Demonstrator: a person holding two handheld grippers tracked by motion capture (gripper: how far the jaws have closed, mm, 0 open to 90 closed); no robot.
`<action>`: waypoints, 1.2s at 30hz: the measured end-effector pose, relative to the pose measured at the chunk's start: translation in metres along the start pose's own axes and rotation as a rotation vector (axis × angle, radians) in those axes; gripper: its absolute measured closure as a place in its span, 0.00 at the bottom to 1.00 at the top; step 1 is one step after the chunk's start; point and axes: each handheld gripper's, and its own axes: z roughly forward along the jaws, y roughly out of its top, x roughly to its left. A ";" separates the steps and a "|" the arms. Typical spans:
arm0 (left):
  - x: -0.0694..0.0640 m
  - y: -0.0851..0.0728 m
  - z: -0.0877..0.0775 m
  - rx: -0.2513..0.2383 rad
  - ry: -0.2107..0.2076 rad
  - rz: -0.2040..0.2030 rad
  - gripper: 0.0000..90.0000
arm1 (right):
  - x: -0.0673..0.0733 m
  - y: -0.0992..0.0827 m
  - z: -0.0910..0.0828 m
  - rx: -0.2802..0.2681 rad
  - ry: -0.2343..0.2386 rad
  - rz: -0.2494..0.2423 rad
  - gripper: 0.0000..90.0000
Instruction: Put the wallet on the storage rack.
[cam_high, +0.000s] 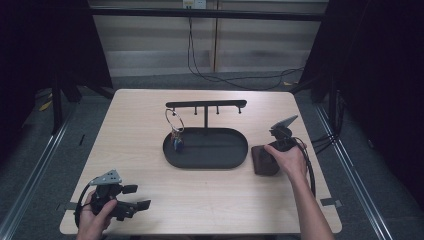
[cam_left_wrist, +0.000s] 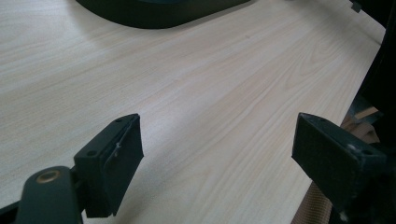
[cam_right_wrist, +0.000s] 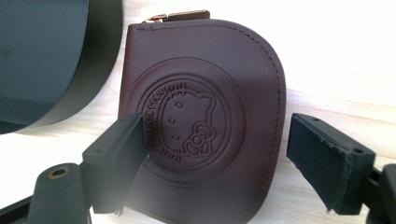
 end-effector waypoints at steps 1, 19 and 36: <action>0.000 0.000 0.000 0.002 0.002 0.006 0.18 | 0.000 0.001 0.001 0.005 0.007 0.005 0.22; 0.000 0.000 0.002 0.013 0.002 0.007 0.18 | 0.001 -0.001 0.006 0.005 0.024 0.062 0.25; 0.001 0.000 0.003 0.019 -0.003 0.002 0.18 | -0.007 0.003 -0.007 -0.039 0.033 0.129 0.61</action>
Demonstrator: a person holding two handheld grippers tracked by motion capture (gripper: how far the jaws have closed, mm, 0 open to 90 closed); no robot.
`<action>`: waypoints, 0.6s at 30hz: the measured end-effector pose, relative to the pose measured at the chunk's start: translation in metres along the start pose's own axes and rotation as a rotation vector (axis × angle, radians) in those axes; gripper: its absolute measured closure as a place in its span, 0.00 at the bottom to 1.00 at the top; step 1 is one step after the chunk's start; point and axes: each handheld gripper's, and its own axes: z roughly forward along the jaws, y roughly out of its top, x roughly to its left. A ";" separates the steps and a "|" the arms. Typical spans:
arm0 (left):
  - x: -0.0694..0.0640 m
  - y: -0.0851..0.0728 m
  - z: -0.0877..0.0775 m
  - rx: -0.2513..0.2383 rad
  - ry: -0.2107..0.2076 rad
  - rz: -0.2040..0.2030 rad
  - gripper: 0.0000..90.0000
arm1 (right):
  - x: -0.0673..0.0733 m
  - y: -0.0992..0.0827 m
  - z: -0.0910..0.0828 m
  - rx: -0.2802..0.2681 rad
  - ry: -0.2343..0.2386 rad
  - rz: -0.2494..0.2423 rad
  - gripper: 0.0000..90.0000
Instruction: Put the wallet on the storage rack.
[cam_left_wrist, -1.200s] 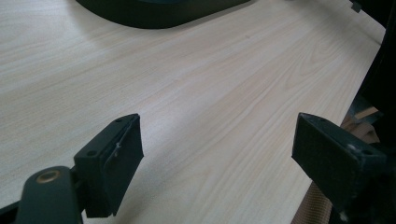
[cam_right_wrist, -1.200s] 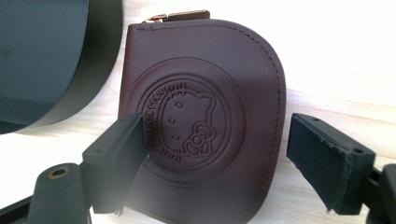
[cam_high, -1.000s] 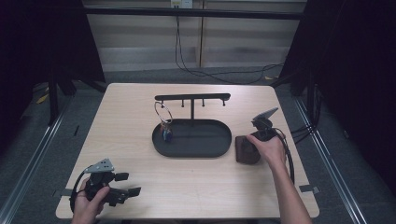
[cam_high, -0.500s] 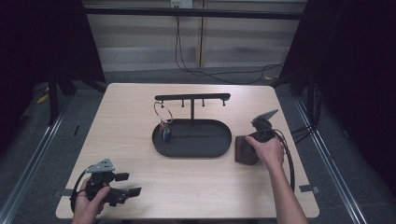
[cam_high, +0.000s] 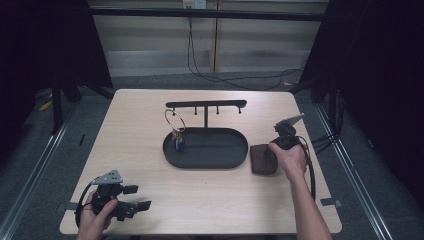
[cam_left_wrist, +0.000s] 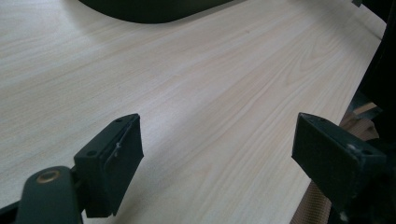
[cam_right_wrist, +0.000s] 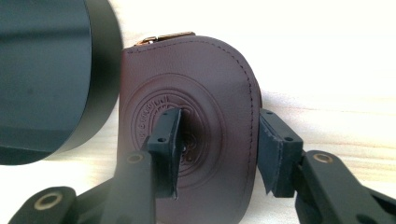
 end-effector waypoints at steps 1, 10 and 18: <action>0.000 0.000 -0.001 0.001 -0.004 0.005 0.18 | -0.001 0.000 -0.003 -0.009 0.004 0.010 0.70; 0.001 0.000 -0.001 -0.005 0.005 -0.003 0.18 | 0.005 0.004 -0.015 -0.020 0.000 -0.012 0.82; 0.001 0.000 -0.001 -0.005 0.005 -0.002 0.18 | 0.008 0.004 -0.022 -0.020 0.002 -0.027 0.86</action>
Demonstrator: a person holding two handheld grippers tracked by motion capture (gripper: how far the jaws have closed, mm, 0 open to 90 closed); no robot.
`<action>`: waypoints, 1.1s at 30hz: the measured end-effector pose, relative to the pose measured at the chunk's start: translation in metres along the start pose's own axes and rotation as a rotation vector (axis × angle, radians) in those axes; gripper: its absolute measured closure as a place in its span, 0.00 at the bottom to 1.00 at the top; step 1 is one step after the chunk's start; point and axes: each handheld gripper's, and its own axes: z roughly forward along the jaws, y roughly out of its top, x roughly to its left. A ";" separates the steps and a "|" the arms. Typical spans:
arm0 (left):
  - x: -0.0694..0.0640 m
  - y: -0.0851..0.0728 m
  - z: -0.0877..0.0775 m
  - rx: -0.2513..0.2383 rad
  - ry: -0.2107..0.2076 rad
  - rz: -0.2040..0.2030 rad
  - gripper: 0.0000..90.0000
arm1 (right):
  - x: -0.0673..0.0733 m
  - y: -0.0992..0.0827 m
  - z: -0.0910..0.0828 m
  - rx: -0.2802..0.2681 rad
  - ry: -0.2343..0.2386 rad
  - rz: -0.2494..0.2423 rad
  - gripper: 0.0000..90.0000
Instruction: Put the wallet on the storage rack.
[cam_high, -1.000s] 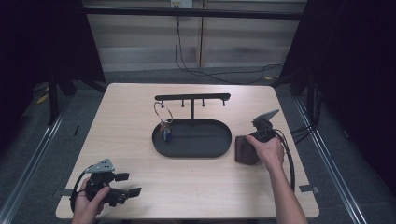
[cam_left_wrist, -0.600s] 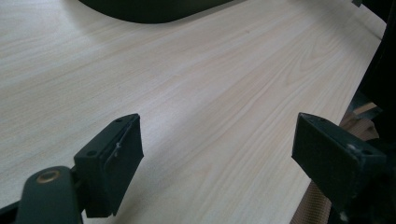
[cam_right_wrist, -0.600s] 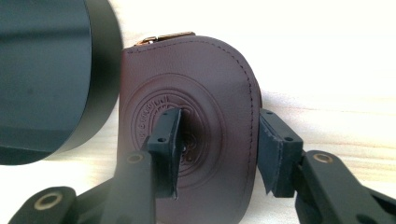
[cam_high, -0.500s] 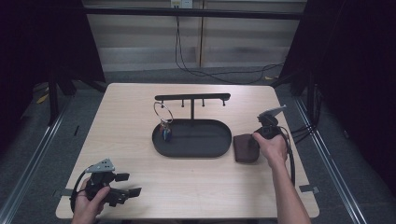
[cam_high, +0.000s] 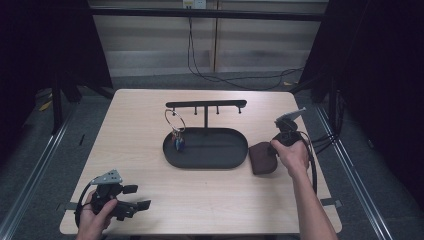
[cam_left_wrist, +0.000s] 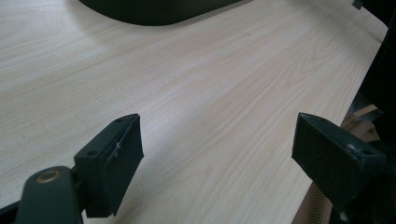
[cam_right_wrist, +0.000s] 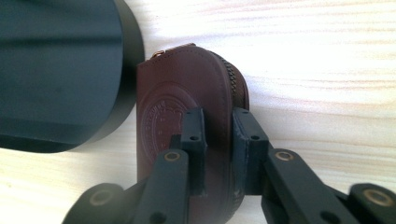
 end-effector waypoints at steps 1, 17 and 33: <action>0.000 0.000 0.000 0.001 0.000 0.000 0.18 | 0.001 0.000 -0.002 -0.002 0.005 -0.001 0.87; 0.000 0.000 0.000 -0.008 0.000 -0.004 0.18 | 0.011 0.002 -0.020 -0.003 0.000 -0.047 0.93; 0.000 0.000 0.000 0.004 -0.010 0.000 0.18 | 0.035 0.010 -0.042 0.041 -0.060 -0.111 0.93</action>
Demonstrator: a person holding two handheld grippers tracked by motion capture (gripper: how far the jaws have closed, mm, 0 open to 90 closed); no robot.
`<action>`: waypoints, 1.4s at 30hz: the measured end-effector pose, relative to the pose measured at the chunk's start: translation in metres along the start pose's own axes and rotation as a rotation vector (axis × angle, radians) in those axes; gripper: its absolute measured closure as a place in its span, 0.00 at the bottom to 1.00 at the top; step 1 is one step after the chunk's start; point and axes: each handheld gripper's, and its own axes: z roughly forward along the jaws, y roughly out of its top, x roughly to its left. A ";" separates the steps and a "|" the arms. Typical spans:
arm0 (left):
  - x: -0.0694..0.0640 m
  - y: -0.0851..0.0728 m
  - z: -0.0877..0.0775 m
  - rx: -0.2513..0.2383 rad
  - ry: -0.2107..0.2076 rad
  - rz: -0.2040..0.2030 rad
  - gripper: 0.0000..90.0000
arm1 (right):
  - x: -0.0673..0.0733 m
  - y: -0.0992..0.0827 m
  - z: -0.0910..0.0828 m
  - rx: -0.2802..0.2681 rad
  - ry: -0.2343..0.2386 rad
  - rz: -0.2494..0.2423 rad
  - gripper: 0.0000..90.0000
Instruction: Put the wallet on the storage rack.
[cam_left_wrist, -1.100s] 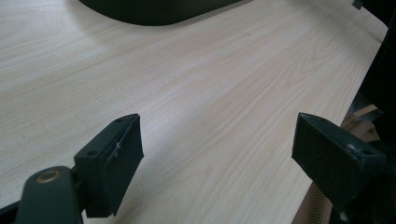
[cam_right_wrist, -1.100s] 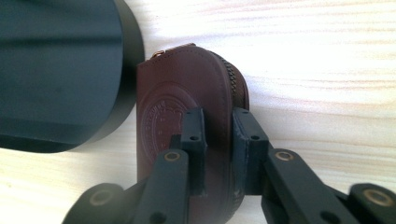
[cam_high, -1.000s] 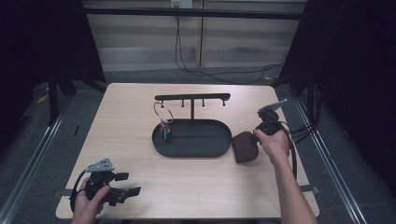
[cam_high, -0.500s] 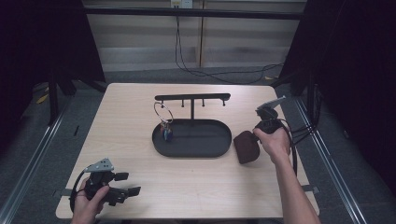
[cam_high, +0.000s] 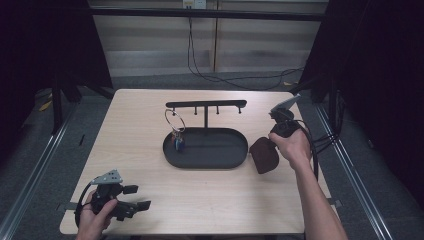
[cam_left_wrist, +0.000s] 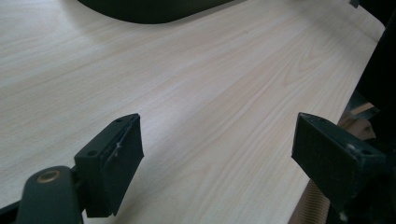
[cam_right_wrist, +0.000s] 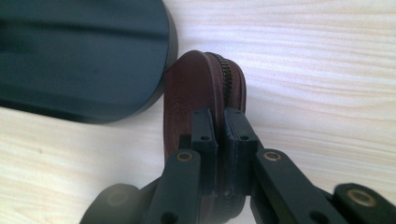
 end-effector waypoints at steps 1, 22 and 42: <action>0.000 0.000 0.000 -0.001 -0.007 -0.005 0.18 | 0.000 0.000 0.000 0.000 0.000 0.000 0.93; -0.003 0.000 0.001 0.001 -0.006 0.007 0.18 | 0.016 0.014 -0.035 0.045 -0.114 -0.065 0.93; -0.001 0.000 0.001 -0.002 -0.006 -0.004 0.18 | 0.050 0.025 -0.074 -0.014 -0.112 -0.125 0.93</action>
